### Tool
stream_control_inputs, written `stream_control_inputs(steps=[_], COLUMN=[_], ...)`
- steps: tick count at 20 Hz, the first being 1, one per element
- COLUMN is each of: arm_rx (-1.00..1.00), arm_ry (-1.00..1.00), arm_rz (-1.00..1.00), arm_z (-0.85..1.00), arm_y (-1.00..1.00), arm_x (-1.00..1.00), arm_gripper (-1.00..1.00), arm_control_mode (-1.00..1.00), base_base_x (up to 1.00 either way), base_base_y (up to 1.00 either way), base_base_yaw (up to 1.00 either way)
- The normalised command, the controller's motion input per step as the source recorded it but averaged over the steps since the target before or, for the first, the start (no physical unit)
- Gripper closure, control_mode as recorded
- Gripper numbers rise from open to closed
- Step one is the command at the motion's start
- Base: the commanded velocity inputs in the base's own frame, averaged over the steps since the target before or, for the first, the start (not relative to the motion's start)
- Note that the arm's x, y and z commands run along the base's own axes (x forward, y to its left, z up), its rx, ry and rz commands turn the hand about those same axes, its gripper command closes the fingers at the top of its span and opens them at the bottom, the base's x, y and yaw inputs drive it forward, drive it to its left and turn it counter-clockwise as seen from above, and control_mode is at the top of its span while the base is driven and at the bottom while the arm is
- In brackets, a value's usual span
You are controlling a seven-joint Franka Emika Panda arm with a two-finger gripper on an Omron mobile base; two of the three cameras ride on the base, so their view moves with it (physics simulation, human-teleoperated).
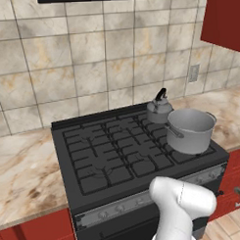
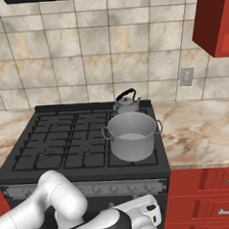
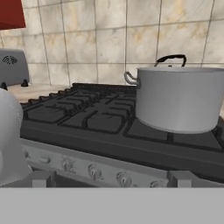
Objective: Pick the kettle from the cabinet and place it on a stove burner. Then pick the pot from the counter and place it on another stove burner. Finally, turn both burners on.
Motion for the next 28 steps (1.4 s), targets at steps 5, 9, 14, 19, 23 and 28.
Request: stream_control_inputs(steps=[5,9,14,19,23,28], arm_rx=[0.04,0.03,0.0,0.0,0.02,0.03], arm_ry=[0.0,0.0,0.01,0.01,0.0,0.0], arm_rz=[0.0,0.0,0.0,0.0,0.0,-0.03], arm_z=[-0.08,-0.02,-0.03,-0.06,-0.07,-0.05], arm_y=[0.07,0.11,0.1,0.0,0.04,0.13], arm_x=[0.09,0.22,0.18,0.0,0.0,0.01], arm_gripper=[-1.0,-1.0,-1.0,-1.0,-1.0,-1.0], arm_control_mode=[-1.0,-1.0,-1.0,-1.0,-1.0,-1.0], base_base_x=[0.0,0.0,0.0,0.0,0.0,0.0], base_base_y=[0.0,0.0,0.0,0.0,0.0,0.0], base_base_yaw=[0.0,0.0,0.0,0.0,0.0,0.0])
